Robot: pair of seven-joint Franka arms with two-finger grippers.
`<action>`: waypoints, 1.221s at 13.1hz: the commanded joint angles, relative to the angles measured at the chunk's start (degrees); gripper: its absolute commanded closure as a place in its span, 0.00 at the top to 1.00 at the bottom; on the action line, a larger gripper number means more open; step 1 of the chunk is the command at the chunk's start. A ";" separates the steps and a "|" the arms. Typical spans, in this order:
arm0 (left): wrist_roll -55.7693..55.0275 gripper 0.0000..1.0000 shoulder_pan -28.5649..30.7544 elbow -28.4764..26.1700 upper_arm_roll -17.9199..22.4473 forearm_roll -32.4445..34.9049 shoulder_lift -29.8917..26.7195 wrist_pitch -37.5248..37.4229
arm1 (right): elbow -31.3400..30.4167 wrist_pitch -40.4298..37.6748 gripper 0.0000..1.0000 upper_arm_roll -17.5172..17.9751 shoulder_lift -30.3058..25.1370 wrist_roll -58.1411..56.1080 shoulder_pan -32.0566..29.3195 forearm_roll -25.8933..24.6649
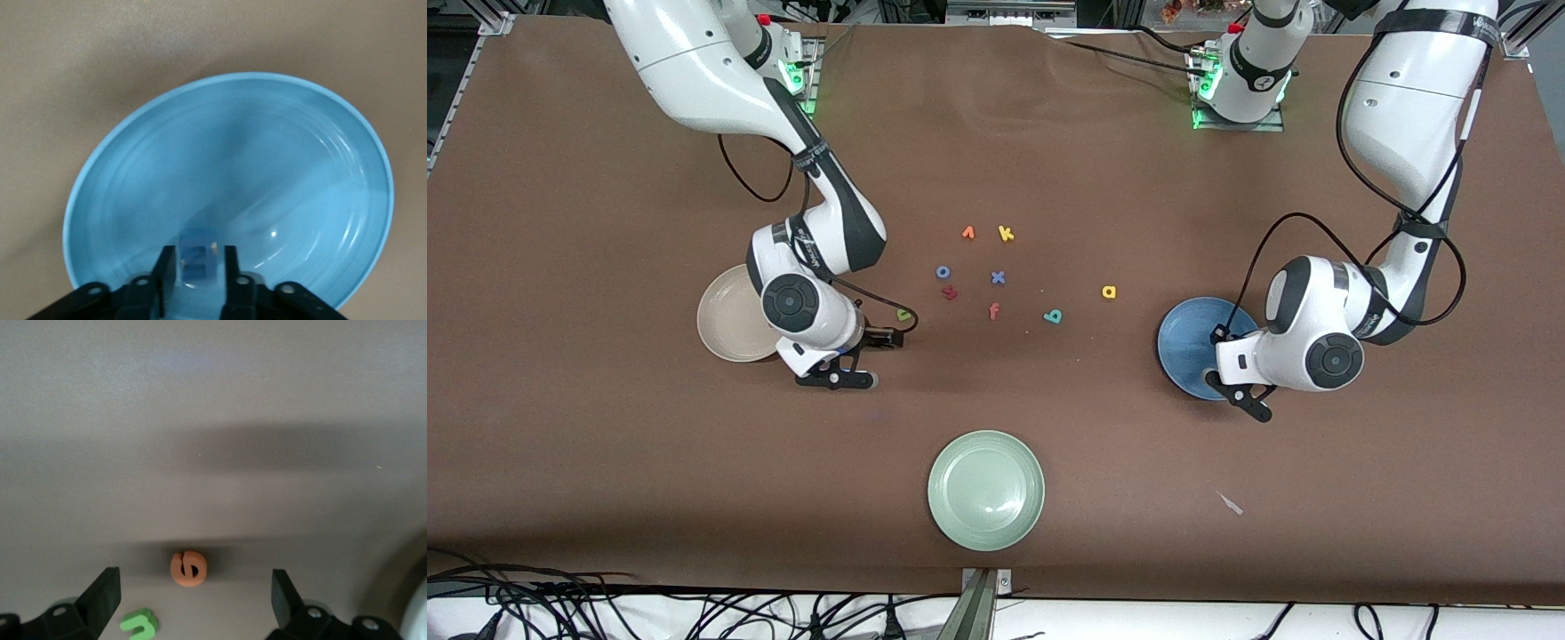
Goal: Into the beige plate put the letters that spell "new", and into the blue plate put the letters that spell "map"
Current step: 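Reach the left gripper to the yellow letter while the right gripper grasps orange 6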
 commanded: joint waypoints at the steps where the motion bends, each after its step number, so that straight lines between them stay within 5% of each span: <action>1: -0.88 0.90 -1.04 -0.49 0.21 -0.59 -1.74 -0.28 | 1.79 -0.63 0.95 0.11 1.97 -1.94 0.40 0.67; 2: -0.80 1.00 -1.04 -0.58 0.21 -0.50 -3.23 -0.81 | 1.70 -0.55 0.92 0.11 2.32 -2.73 0.40 0.67; 6: -4.46 1.00 -2.01 -0.14 -0.49 -0.68 -7.98 -6.25 | 1.52 -0.20 0.79 0.82 3.11 -3.88 0.31 0.67; 13: -38.28 1.00 -2.36 -3.91 -12.33 -0.85 -9.48 -6.45 | 1.52 0.24 0.53 0.82 3.20 -5.02 0.05 0.76; 16: -46.58 1.00 -7.00 -7.33 -13.32 2.21 -8.52 -1.11 | 1.52 0.77 0.44 0.82 3.73 -5.02 0.31 0.76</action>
